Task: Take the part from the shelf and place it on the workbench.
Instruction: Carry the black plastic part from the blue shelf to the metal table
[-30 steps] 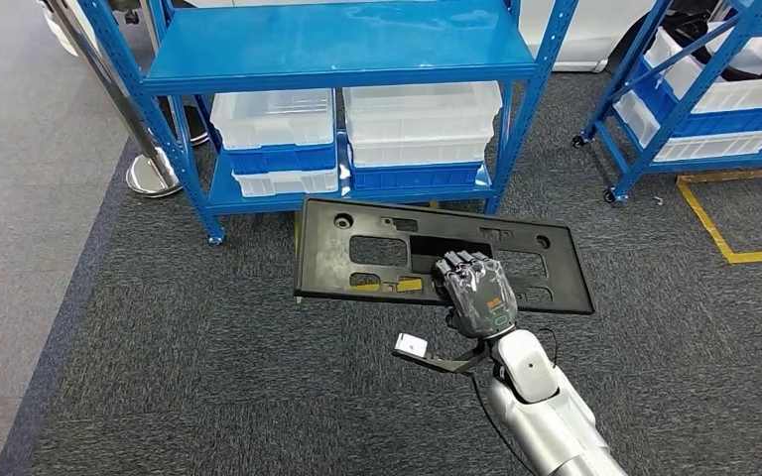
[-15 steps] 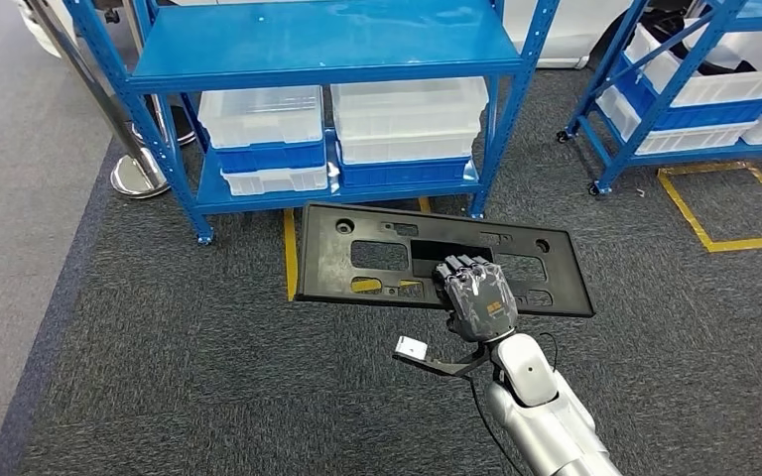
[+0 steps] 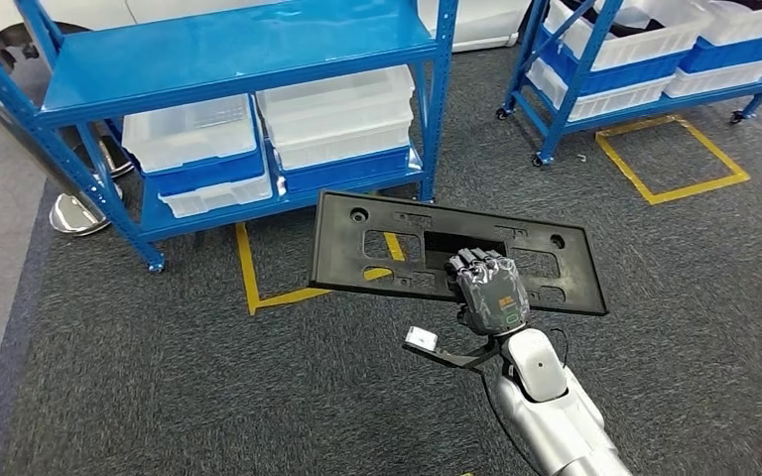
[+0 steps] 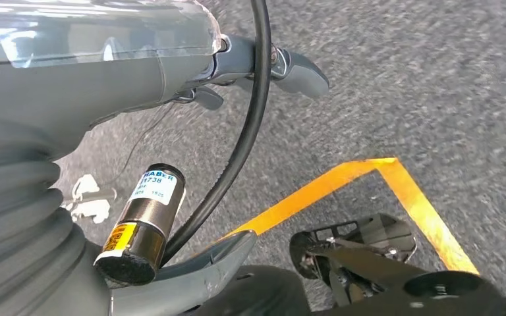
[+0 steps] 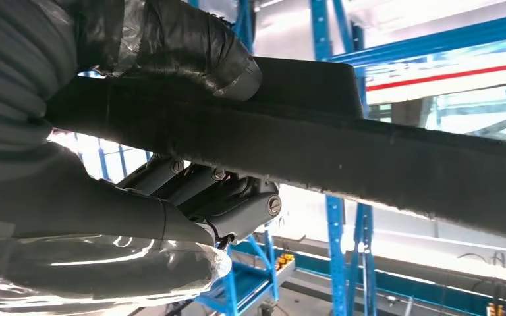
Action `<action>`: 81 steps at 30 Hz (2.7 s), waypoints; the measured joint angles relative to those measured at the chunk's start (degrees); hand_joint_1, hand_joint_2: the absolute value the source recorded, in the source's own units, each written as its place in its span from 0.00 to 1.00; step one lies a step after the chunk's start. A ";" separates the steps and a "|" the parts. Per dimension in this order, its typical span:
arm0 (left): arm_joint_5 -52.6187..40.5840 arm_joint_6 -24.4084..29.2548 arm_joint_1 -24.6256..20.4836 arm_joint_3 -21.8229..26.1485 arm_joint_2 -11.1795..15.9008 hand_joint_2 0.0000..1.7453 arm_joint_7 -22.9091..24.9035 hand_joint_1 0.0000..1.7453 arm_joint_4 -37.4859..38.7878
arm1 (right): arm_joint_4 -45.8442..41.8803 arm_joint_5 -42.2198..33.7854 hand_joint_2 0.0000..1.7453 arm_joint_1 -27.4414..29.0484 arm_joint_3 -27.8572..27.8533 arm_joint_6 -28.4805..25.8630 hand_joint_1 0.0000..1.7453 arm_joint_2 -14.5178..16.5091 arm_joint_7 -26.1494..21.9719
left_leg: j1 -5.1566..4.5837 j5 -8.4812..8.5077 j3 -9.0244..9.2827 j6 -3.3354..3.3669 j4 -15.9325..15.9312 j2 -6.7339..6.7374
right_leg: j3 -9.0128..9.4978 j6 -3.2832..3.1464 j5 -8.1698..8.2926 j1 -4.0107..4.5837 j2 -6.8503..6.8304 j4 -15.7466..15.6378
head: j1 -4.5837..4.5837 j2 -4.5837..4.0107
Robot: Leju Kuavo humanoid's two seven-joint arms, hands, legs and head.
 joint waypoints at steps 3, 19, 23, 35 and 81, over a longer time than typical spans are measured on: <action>-0.05 -0.02 -0.11 0.01 0.04 1.00 -0.01 0.00 0.00 | -0.16 0.12 1.00 -0.11 -0.07 -0.01 0.99 -0.01 0.03 | 0.02 3.72 5.10 1.14 -10.30 -3.68 | -0.40 0.40 0.19 -0.05 2.16 0.31 | 0.00 0.00; -1.51 -0.17 -0.59 0.04 -0.75 1.00 0.59 0.00 -0.03 | -1.27 0.86 1.00 0.39 -0.89 -0.07 0.99 -0.79 1.46 | 0.13 3.53 6.68 0.45 -12.84 6.52 | -0.54 3.40 0.18 -0.71 -8.20 -0.06 | 0.67 0.00; -2.05 -0.17 -0.78 0.02 -0.86 1.00 1.10 0.00 -0.04 | -1.97 1.62 1.00 0.69 -1.19 -0.09 0.99 -1.27 1.96 | 0.42 2.08 6.74 -0.86 -11.79 6.19 | -0.84 1.82 0.54 -0.72 -5.54 -0.16 | 0.64 0.00; -2.44 -0.51 -0.58 0.23 -0.83 1.00 0.96 0.00 -0.04 | -2.52 6.99 1.00 0.94 -1.16 -0.08 0.99 -3.14 4.96 | 0.49 2.66 6.04 0.92 -11.43 -4.49 | -1.93 1.85 1.44 -0.61 3.70 0.17 | 0.68 0.00; -3.75 -1.29 -1.03 2.45 -2.56 1.00 1.49 0.00 -0.24 | 2.98 6.87 1.00 -6.10 10.78 1.53 0.99 -11.97 8.73 | -0.44 2.39 6.73 1.14 -12.46 6.09 | -1.33 3.22 1.28 0.03 -7.83 -0.31 | 1.40 0.00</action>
